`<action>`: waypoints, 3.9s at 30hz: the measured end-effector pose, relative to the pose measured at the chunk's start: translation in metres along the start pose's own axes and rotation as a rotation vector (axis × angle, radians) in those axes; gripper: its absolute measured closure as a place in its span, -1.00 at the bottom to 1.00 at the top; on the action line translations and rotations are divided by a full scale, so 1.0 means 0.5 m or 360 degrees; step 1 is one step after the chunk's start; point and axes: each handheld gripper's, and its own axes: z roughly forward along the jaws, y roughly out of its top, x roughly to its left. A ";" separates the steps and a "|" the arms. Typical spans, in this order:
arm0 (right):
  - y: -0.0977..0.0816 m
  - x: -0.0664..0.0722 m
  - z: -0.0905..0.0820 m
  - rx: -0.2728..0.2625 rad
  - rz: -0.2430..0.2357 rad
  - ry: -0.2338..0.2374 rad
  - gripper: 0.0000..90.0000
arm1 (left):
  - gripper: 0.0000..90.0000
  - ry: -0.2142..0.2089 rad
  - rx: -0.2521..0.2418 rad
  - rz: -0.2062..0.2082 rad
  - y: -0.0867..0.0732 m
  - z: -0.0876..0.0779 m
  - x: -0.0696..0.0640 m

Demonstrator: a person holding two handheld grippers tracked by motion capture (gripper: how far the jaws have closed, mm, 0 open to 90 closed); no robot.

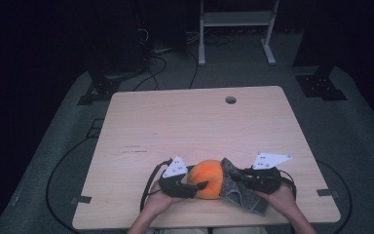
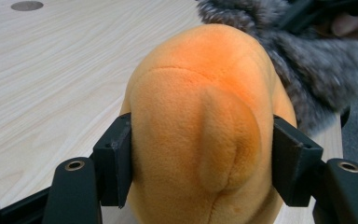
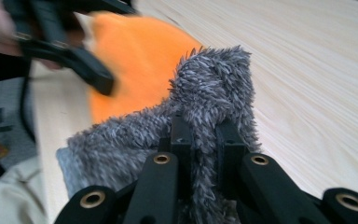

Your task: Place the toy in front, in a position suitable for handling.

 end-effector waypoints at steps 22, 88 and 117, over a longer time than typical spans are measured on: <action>0.018 0.011 -0.006 -0.0096 0.0021 0.0081 0.79 | 0.00 0.0007 -0.0086 0.0049 0.029 0.006 -0.017; 0.017 0.015 0.036 -0.0059 -0.0074 -0.0085 0.79 | -0.50 0.0094 -0.0101 -0.0025 0.000 0.000 0.019; 0.063 0.059 0.020 -0.0021 -0.0314 0.0055 0.79 | -0.48 0.0084 -0.0024 0.0284 0.023 0.005 -0.027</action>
